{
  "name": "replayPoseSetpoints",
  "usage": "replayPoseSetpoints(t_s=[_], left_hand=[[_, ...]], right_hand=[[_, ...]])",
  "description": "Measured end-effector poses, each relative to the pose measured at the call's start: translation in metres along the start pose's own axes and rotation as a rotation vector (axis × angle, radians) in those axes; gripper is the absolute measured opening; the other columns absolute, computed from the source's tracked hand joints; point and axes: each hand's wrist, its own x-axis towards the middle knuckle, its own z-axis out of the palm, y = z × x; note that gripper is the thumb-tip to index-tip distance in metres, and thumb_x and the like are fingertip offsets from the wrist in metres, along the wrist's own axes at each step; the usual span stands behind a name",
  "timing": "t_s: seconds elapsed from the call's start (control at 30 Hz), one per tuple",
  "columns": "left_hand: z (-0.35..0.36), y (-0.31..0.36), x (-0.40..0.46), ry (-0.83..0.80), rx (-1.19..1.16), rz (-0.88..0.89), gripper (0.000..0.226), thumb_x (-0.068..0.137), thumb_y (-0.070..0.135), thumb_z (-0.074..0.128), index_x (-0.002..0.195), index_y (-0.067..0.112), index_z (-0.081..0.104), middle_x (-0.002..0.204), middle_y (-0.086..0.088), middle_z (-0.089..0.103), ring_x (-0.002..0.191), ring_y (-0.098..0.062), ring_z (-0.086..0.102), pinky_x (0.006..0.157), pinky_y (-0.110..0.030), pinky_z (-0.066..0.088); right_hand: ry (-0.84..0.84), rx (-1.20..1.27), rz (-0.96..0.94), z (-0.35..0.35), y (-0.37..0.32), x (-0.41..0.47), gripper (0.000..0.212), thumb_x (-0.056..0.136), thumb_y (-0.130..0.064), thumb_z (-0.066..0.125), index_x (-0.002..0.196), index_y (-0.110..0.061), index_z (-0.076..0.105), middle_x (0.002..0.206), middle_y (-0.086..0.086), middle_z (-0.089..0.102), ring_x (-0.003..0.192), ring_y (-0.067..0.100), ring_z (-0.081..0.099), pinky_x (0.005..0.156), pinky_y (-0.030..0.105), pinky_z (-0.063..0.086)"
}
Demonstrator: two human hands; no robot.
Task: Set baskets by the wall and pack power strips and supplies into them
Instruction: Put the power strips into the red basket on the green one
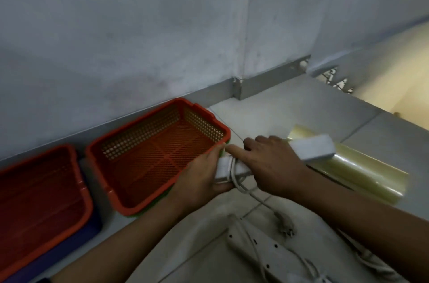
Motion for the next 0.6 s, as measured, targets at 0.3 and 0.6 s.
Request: replayPoseSetpoints(t_s=[0.3, 0.6], left_hand=[[-0.104, -0.046, -0.014, 0.402, -0.261, -0.39, 0.048, 0.054, 0.066, 0.074, 0.087, 0.032, 0.067, 0.079, 0.013, 0.069, 0.071, -0.003, 0.066, 0.058, -0.023, 0.051], [-0.123, -0.037, -0.021, 0.369, -0.882, -0.513, 0.023, 0.06, 0.039, 0.072, 0.069, 0.018, 0.073, 0.061, -0.002, 0.07, 0.055, -0.013, 0.065, 0.045, -0.022, 0.053]], right_hand=[[0.55, 0.329, 0.222, -0.014, -0.044, 0.072, 0.049, 0.069, -0.038, 0.068, 0.109, -0.015, 0.053, 0.107, 0.012, 0.053, 0.097, 0.026, 0.05, 0.078, 0.034, 0.043], [-0.786, 1.479, 0.319, 0.02, -0.116, 0.092, 0.035, 0.09, -0.051, 0.053, 0.119, -0.035, 0.044, 0.093, 0.013, 0.068, 0.07, 0.021, 0.066, 0.06, 0.028, 0.054]])
